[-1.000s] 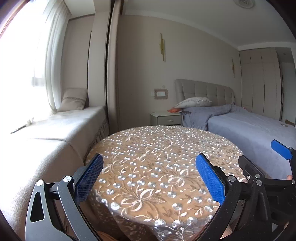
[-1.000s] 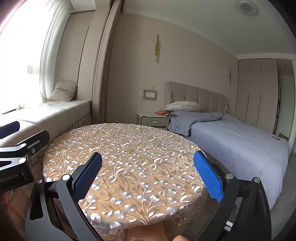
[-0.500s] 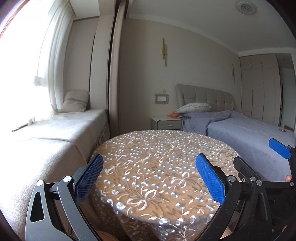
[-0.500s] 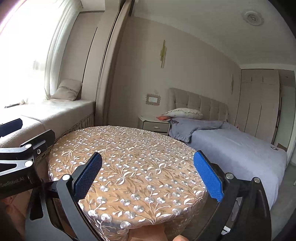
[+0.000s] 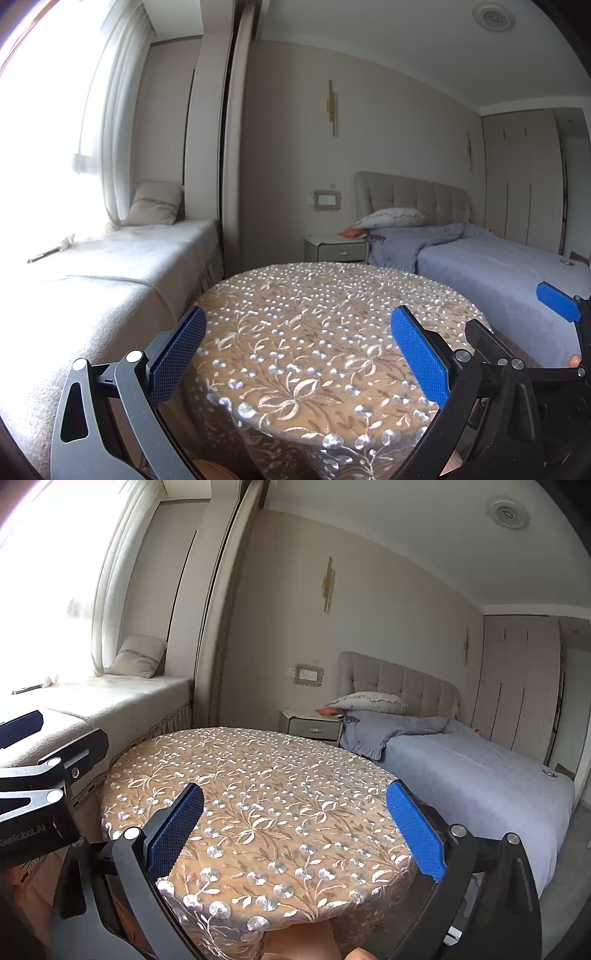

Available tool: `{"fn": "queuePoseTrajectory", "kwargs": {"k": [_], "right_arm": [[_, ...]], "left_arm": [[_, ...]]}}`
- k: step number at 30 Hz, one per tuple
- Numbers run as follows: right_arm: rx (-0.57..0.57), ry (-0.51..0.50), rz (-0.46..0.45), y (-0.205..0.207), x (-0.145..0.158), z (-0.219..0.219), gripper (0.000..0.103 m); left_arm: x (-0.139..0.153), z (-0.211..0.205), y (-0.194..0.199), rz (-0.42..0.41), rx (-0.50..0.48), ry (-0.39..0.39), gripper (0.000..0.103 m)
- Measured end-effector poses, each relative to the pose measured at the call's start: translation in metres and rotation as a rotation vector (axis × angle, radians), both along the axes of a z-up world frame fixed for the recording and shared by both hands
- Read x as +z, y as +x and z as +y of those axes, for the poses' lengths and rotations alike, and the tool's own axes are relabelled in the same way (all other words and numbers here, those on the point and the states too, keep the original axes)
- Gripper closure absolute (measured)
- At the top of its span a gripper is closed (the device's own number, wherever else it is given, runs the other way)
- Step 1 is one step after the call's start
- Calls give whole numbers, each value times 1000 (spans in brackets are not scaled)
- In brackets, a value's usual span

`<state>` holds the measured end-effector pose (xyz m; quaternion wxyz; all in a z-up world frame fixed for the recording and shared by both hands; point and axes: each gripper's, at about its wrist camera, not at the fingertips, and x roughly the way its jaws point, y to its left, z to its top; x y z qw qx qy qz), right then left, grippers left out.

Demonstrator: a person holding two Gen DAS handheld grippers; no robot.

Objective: Collect trash

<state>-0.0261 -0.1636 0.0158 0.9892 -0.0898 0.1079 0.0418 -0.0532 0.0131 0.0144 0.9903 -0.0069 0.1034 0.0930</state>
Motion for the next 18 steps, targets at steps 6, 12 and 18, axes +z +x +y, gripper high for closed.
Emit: {"fn": "queuePoseTrajectory", "kwargs": {"k": [6,12,18], "right_arm": [[1,-8,-6,-2,1,2,5],[7,-21,-11,-3,2,7,5],[10,-29,-8,-2,2,10,5]], "left_arm": [[1,-4,0,1,-1,13,5],[1,-1,0,0,-1,7,5],[1,0,0,-5,11,17,5]]}}
